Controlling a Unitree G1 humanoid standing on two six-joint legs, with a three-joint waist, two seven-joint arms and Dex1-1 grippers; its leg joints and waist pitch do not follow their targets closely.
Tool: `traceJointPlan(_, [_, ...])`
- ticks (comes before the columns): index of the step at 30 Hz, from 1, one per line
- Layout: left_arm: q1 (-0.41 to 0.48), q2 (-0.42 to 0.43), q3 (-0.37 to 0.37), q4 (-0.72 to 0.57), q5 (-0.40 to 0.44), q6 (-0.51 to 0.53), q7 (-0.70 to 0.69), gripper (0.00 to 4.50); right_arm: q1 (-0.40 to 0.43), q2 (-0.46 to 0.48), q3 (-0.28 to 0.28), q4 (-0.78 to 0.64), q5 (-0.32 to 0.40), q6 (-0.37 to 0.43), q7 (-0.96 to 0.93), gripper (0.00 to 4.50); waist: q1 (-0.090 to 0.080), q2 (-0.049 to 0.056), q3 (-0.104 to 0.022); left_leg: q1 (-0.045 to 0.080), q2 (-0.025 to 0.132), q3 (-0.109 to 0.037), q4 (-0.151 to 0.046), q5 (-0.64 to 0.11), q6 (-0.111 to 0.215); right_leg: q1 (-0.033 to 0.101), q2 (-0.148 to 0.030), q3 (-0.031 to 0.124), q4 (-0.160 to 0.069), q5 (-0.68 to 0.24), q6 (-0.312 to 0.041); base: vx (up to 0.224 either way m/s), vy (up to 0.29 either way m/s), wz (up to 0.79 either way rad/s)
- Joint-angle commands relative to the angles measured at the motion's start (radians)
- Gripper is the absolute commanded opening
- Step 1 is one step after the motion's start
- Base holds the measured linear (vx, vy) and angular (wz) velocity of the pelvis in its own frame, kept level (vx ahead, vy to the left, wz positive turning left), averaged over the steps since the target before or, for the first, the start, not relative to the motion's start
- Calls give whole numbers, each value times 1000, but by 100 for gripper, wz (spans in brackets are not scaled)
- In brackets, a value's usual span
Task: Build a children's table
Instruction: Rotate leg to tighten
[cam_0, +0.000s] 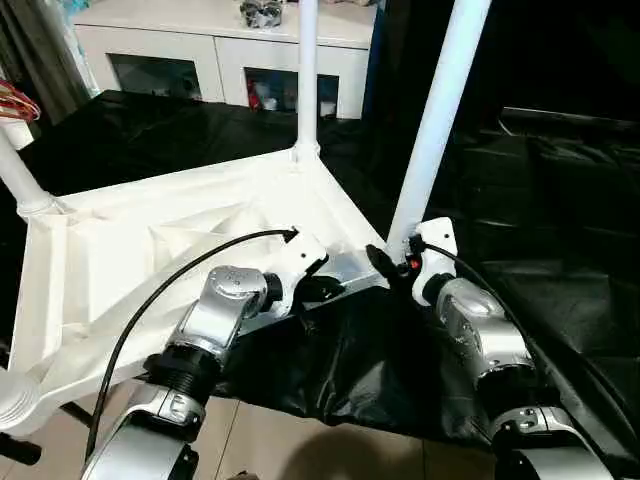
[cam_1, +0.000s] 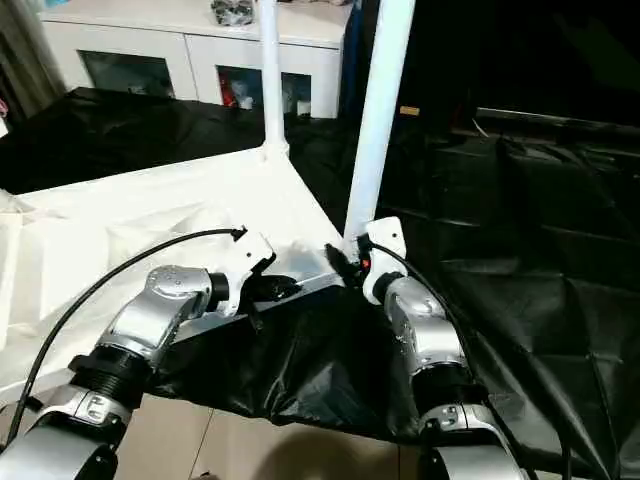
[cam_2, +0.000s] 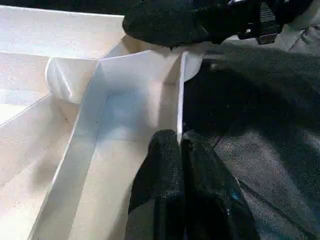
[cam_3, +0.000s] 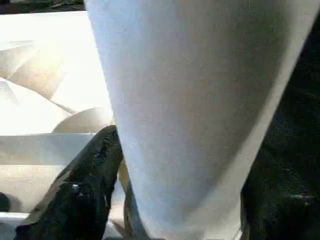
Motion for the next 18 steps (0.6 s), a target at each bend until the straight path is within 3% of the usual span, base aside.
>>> traceJointPlan(1, [-24,-58,-40,-24,-66,-53,-33,0,18,65,132,6,8,22,147,375,1,-3,-45,2,69,-37,-73,-155,52,47,-110,71,-90,-250,-145,0,0,0])
traceJointPlan(5, [-5,-12,-25,-30,-106,-95,-147,0,42,-43,154,-50,45,2,360,375,1,-7,-47,-4,69,-35,-68,-119,79,51,-109,71,-81,-178,-163,0,0,0])
traceJointPlan(6, [-1,4,-27,-33,-112,-95,-179,0,52,-76,163,-75,61,8,433,375,6,-12,-47,-6,65,-32,-63,-115,100,55,-108,70,-81,-176,-163,0,0,0])
traceJointPlan(8, [4,33,-30,-36,-114,-94,-217,0,65,-127,181,-106,74,12,531,375,14,-11,-45,-7,68,-30,-63,-117,110,52,-106,68,-82,-207,-156,0,0,0])
traceJointPlan(11, [4,55,-29,-31,-112,-94,-242,0,72,-174,199,-120,73,11,611,375,18,-12,-43,-3,70,-30,-64,-138,97,46,-108,67,-90,-275,-143,0,0,0])
traceJointPlan(12, [6,72,-31,-31,-113,-95,-268,0,76,-201,208,-126,69,9,659,349,21,-12,-43,-2,70,-31,-65,-143,92,47,-107,65,-91,-296,-139,0,0,0])
traceJointPlan(16, [14,109,-36,-41,-119,-95,-335,0,80,-250,224,-139,73,14,756,319,22,-11,-44,-1,73,-31,-64,-142,93,44,-107,67,-86,-266,-147,0,0,0])
traceJointPlan(18, [16,136,-41,-38,-127,-98,-381,0,82,-277,239,-158,86,30,814,301,24,-17,-46,-4,71,-31,-63,-127,99,48,-106,67,-81,-244,-151,0,0,0])
